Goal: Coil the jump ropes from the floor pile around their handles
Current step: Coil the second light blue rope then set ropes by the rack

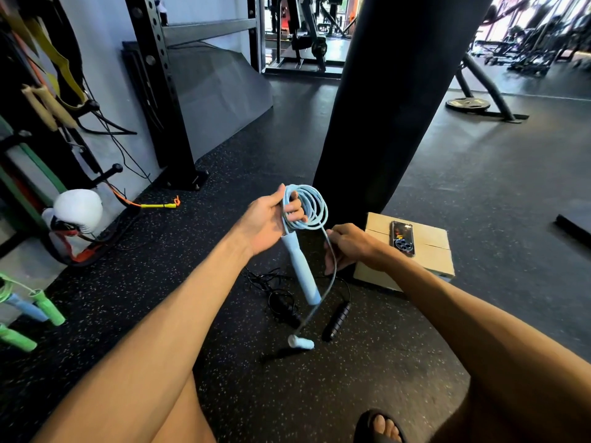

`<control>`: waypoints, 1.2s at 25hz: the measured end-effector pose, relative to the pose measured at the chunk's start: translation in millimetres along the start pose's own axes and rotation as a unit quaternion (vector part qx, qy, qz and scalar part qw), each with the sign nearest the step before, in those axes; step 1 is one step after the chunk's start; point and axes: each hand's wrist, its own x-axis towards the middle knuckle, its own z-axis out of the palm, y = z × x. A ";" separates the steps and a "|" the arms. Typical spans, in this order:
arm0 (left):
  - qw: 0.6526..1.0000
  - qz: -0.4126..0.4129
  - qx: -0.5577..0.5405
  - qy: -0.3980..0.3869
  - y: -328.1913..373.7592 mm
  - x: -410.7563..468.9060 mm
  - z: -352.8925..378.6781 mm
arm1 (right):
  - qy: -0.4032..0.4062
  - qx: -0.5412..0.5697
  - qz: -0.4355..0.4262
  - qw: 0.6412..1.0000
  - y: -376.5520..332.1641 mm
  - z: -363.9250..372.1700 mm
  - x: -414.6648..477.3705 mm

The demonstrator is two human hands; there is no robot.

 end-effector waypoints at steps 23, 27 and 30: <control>0.807 -0.057 0.582 0.083 -31.2 12.8 -20.9 | 0.091 -0.132 -0.178 0.971 -6.8 -12.7 2.0; 0.904 -0.116 0.410 0.033 -27.2 6.8 -11.7 | 0.145 -0.106 -0.173 0.968 -4.2 -9.1 9.2; 0.948 -0.116 0.295 -0.021 -22.7 3.2 -6.7 | 0.151 -0.044 -0.153 0.976 -5.4 -5.8 8.4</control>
